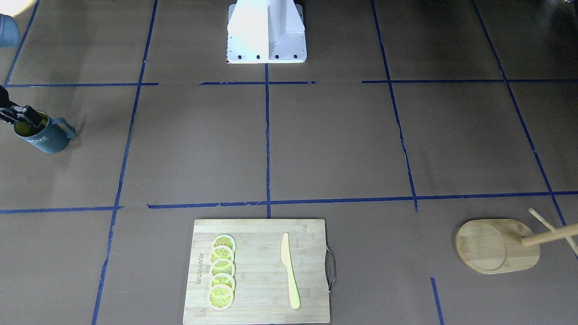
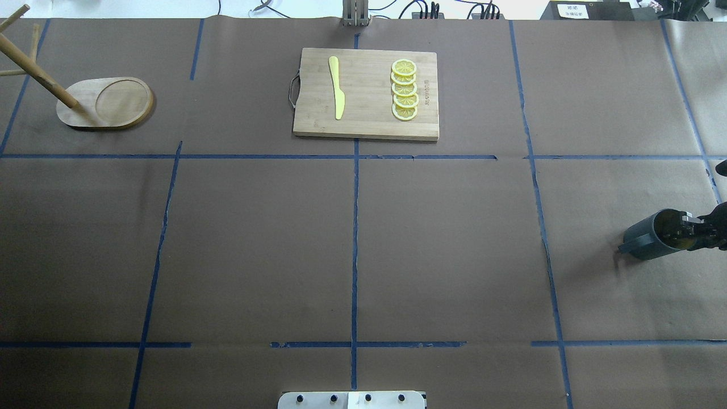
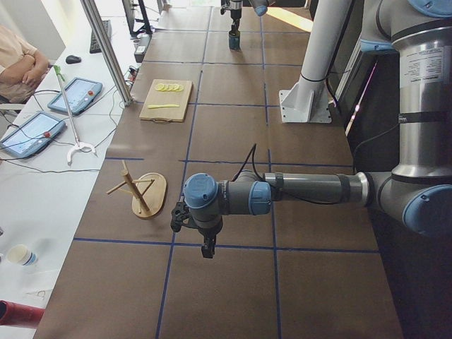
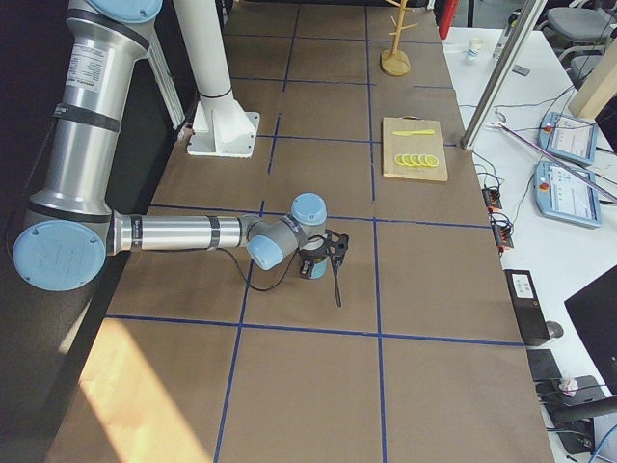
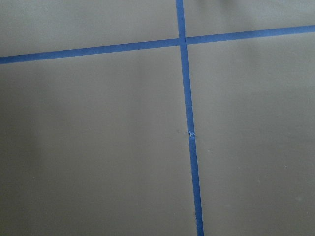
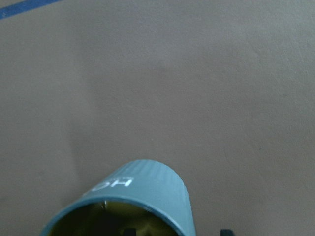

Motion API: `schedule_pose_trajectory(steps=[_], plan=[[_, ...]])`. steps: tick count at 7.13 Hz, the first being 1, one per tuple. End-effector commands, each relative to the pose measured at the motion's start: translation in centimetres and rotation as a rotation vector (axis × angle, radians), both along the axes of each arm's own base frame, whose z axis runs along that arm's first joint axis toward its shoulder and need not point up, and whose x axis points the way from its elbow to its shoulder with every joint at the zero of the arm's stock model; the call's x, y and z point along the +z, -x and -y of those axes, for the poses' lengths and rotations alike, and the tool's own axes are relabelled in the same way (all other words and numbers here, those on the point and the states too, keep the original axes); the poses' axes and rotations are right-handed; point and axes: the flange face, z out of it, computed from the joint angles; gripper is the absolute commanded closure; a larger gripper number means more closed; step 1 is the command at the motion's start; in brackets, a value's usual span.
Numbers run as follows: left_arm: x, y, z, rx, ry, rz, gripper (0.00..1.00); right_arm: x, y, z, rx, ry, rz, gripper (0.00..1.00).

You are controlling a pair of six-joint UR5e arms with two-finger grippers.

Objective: Hang cup on storage rack
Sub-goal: 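Grasp the teal mug by its rim with the right gripper, then carry the teal mug with the right gripper toward the table center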

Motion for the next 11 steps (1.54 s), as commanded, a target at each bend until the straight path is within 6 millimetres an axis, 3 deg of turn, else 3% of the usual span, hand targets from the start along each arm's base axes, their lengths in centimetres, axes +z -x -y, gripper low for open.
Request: schedule_pose_trajectory(steps=[1, 2, 3, 4, 5, 6, 7, 8, 9, 11], plan=[[0.0, 0.0, 0.0, 0.000, 0.000, 0.000, 0.00, 0.5, 0.1, -0.7, -0.002, -0.009, -0.022, 0.81], [0.1, 0.0, -0.1, 0.000, 0.003, 0.000, 0.00, -0.2, 0.6, -0.4, -0.007, -0.043, -0.022, 1.00], [0.1, 0.0, -0.1, 0.000, 0.002, 0.000, 0.00, -1.6, 1.4, 0.4, -0.017, -0.062, 0.004, 1.00], [0.2, 0.0, -0.1, 0.000, 0.003, 0.002, 0.00, -4.5, 2.5, 1.0, -0.040, -0.074, 0.041, 1.00], [0.1, 0.0, -0.1, 0.000, 0.003, 0.000, 0.00, -9.4, 4.2, 2.5, -0.061, -0.061, 0.058, 1.00], [0.1, 0.0, -0.1, 0.000, 0.003, 0.000, 0.00, -15.7, 6.7, 4.5, -0.073, -0.075, 0.058, 1.00], [0.1, 0.0, -0.2, 0.000, 0.003, 0.000, 0.00, -21.4, 12.5, 5.6, -0.128, -0.101, 0.056, 0.99], [0.1, 0.0, -0.1, 0.000, 0.002, 0.000, 0.00, -27.3, 15.8, 7.7, -0.113, -0.108, -0.006, 0.99], [0.0, 0.0, -0.1, 0.000, 0.000, 0.000, 0.00, -32.1, 18.8, 8.0, -0.122, -0.076, -0.040, 0.99], [-0.3, 0.0, 0.0, 0.000, -0.006, -0.002, 0.00, -39.6, 28.3, 5.9, -0.003, 0.031, -0.037, 1.00]])
